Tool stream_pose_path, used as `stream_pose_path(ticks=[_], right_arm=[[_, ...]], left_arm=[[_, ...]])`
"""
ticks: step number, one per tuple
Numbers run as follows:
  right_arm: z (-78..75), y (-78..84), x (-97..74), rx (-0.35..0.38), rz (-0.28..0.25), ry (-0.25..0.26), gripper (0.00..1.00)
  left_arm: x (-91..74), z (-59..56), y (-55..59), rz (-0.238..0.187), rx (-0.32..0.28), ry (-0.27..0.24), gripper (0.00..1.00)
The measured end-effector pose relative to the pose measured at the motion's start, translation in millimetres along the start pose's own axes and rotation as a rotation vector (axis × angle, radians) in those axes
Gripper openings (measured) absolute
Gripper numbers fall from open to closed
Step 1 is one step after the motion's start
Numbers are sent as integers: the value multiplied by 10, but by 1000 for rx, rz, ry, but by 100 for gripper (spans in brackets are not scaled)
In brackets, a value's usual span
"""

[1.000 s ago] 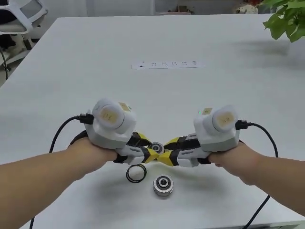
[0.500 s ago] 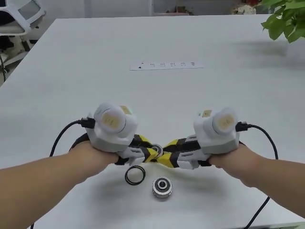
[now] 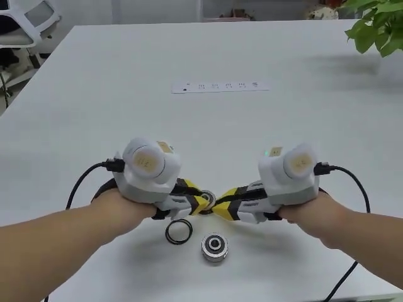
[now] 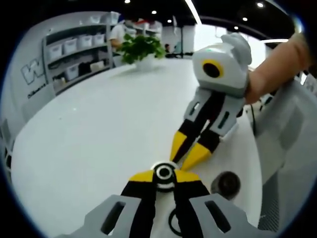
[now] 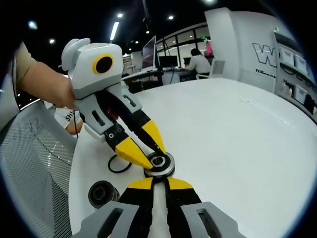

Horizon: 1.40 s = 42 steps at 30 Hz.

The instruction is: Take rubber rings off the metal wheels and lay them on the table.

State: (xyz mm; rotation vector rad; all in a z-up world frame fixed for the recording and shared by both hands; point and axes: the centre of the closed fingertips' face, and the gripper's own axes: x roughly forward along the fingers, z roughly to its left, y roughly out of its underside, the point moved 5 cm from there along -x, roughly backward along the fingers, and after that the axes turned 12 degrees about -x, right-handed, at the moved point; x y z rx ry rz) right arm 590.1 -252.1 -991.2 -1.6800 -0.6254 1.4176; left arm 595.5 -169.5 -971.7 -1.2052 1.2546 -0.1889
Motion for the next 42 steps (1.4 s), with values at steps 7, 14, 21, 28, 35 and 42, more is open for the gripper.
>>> stream_pose_path(ticks=[7, 14, 21, 28, 35, 42], right_arm=[[-17, 18, -16, 72, -8, 2, 0], [-43, 20, -50, 170, -39, 5, 0], [-82, 37, -67, 305, -74, 20, 0], [-115, -2, -83, 397, -128, 38, 0], [-106, -28, -89, 401, -143, 34, 0], [-96, -46, -86, 407, -141, 34, 0]], left_arm=[[1, 1, -4, 3, 4, -2, 13], [3, 4, -4, 3, 5, -7, 13], [2, 2, -1, 0, -2, -15, 13], [7, -16, 2, 4, 3, -23, 12], [11, -21, -1, 9, 5, -33, 12], [14, -29, -5, 20, 17, -44, 12]])
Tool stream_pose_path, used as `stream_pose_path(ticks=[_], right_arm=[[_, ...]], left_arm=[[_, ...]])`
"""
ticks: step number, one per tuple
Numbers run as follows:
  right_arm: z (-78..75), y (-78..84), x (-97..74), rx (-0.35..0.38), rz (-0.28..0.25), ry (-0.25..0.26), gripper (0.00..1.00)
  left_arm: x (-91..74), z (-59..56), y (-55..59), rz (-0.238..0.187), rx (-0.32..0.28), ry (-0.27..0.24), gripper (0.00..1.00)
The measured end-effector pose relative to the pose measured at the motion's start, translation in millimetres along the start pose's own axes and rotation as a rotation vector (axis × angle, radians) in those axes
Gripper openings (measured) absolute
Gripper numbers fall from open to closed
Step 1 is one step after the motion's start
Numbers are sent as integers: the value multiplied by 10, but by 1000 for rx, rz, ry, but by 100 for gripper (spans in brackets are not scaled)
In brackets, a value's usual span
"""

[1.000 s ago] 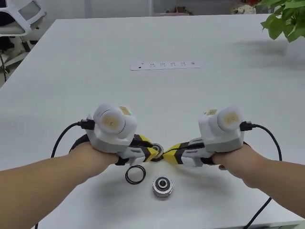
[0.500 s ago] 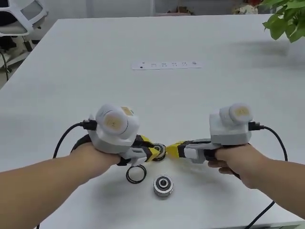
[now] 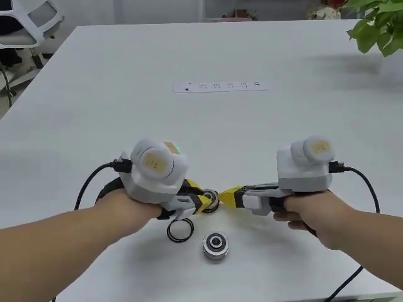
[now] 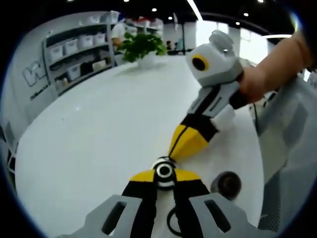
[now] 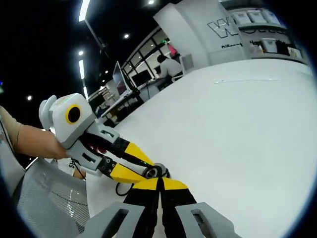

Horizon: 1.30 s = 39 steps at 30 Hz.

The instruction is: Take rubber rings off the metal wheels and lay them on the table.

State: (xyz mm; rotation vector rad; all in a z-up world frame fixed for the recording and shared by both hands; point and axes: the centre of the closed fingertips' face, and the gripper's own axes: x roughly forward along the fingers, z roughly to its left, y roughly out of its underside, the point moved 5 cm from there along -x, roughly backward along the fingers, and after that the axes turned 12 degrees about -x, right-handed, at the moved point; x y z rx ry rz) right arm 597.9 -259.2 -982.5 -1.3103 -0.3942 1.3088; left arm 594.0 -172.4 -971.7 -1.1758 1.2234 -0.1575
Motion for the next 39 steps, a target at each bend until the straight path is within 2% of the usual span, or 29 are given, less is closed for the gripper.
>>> stream_pose_path(ticks=[18, 20, 21, 26, 30, 39], right_arm=[[116, -19, 48, -24, -1, -26, 0], [174, -101, 55, -16, -49, -62, 0], [154, -81, 43, -44, -20, -50, 0], [135, -43, 36, -18, -25, -53, 0], [162, -55, 20, 7, -38, -75, 0], [134, -42, 26, 5, -26, -53, 0]], left_arm=[[-12, -9, 10, 5, 7, 1, 12], [-11, -20, 15, 4, 9, 1, 12], [-10, -24, 18, 2, 6, 1, 12], [-13, -30, 15, 2, 7, 1, 12], [-15, -32, 18, -6, -1, -7, 12], [-17, -32, 13, -5, 3, -10, 13]])
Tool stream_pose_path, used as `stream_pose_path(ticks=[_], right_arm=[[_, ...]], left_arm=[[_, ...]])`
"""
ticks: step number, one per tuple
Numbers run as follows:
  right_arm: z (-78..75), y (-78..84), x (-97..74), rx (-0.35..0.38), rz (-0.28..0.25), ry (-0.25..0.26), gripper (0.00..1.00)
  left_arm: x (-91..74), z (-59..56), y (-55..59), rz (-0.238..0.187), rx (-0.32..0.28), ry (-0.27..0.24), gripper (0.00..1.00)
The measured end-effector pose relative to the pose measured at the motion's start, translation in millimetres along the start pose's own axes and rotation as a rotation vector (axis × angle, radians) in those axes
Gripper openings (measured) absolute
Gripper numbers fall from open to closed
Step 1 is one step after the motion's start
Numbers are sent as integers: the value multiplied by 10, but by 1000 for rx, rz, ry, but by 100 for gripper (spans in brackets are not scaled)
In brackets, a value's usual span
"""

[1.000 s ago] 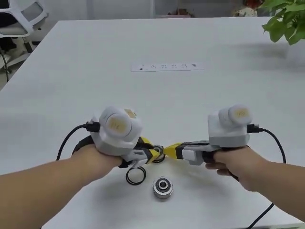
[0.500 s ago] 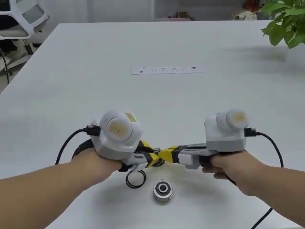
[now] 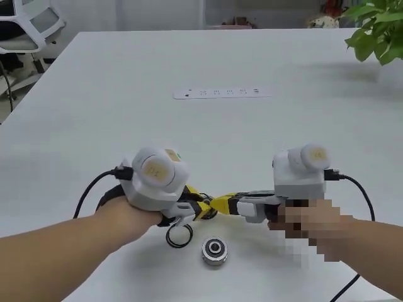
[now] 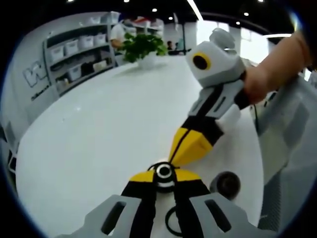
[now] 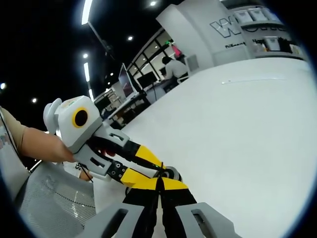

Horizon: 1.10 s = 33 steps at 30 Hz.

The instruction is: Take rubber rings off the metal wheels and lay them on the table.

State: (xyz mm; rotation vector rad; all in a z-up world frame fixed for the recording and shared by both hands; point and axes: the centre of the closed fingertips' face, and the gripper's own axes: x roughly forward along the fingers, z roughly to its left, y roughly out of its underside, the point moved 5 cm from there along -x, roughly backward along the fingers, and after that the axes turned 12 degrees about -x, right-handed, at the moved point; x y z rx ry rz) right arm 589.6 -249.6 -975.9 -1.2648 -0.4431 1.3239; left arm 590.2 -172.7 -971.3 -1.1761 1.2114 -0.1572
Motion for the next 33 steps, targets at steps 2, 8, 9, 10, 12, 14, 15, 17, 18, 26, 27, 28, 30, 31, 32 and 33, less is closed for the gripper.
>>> stream_pose_path(ticks=[2, 8, 9, 10, 12, 14, 15, 17, 18, 26, 27, 28, 30, 31, 32, 33], right_arm=[[-4, 4, -2, 3, 2, 1, 0], [-1, -10, -4, 3, -2, 0, 0], [2, -14, -5, 4, -3, -2, 0], [-1, -16, -3, 5, -4, -2, 0], [5, -29, -8, 6, -8, -4, 0], [9, -47, -17, 9, -14, -3, 0], [10, -54, -22, 9, -17, -3, 0], [14, -76, -36, 12, -24, -3, 0], [13, -84, -39, 13, -28, -2, 0], [149, -170, -40, 11, -48, -20, 0], [175, -185, -38, 9, -52, -25, 0], [186, -194, -35, 9, -54, -28, 0], [217, -208, -33, 7, -57, -32, 0], [232, -212, -32, 7, -58, -35, 0], [242, -214, -32, 7, -59, -36, 0], [253, -218, -34, 6, -59, -38, 0]], left_arm=[[-3, -1, 0, 5, -3, 6, 13], [-57, -7, -10, 3, 6, 17, 13], [-69, -4, -14, 0, 3, 20, 13], [-81, -6, -17, -3, 3, 22, 14], [-120, -26, -34, -11, 0, 28, 16], [-151, -25, -42, -18, -1, 36, 18], [-166, -25, -43, -18, -2, 37, 20], [-208, -24, -41, -20, -9, 40, 23], [-237, -23, -39, -22, -14, 42, 24], [-430, -37, -63, -55, -33, 52, 33], [-451, -44, -64, -57, -31, 54, 34], [-483, -54, -63, -59, -29, 56, 36], [-521, -63, -65, -65, -27, 58, 38], [-553, -70, -67, -70, -29, 61, 39], [-576, -74, -66, -74, -31, 62, 40], [-608, -82, -65, -80, -35, 63, 41]])
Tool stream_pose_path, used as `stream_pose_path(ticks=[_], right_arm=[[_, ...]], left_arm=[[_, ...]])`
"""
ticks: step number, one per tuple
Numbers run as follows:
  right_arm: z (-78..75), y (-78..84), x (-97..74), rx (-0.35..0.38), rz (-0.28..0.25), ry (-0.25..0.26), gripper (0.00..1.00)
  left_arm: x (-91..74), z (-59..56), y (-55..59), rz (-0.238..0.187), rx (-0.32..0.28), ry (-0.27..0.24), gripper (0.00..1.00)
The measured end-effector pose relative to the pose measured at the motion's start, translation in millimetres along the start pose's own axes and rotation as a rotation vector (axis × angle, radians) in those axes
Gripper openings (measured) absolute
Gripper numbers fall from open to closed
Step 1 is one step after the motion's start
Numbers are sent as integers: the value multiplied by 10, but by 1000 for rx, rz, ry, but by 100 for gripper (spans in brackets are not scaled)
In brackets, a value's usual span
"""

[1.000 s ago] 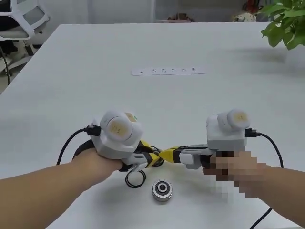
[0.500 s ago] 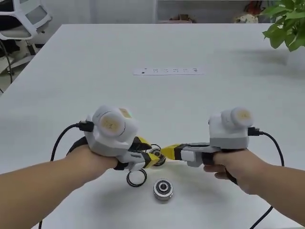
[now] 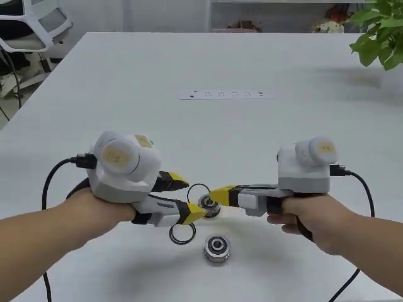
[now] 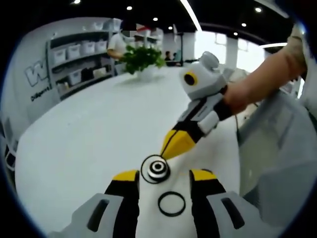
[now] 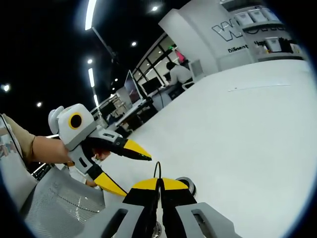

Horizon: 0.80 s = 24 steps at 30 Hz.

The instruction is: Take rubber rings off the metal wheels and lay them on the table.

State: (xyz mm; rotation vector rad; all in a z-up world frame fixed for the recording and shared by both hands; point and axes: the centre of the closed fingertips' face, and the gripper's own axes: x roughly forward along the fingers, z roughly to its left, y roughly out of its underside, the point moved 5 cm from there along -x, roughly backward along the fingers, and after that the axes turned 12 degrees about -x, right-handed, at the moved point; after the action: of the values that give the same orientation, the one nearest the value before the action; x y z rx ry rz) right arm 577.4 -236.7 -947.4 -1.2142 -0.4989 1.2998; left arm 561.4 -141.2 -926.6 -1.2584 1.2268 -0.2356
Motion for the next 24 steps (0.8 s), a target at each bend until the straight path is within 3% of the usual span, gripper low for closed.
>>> stream_pose_path(ticks=[13, 24], right_arm=[[99, 7, 52, -6, 15, -41, 0], [202, 158, 158, -13, 80, -91, 0]], left_arm=[[-267, -36, 96, -16, -37, 4, 55], [-411, -73, 263, -1, -45, -6, 65]])
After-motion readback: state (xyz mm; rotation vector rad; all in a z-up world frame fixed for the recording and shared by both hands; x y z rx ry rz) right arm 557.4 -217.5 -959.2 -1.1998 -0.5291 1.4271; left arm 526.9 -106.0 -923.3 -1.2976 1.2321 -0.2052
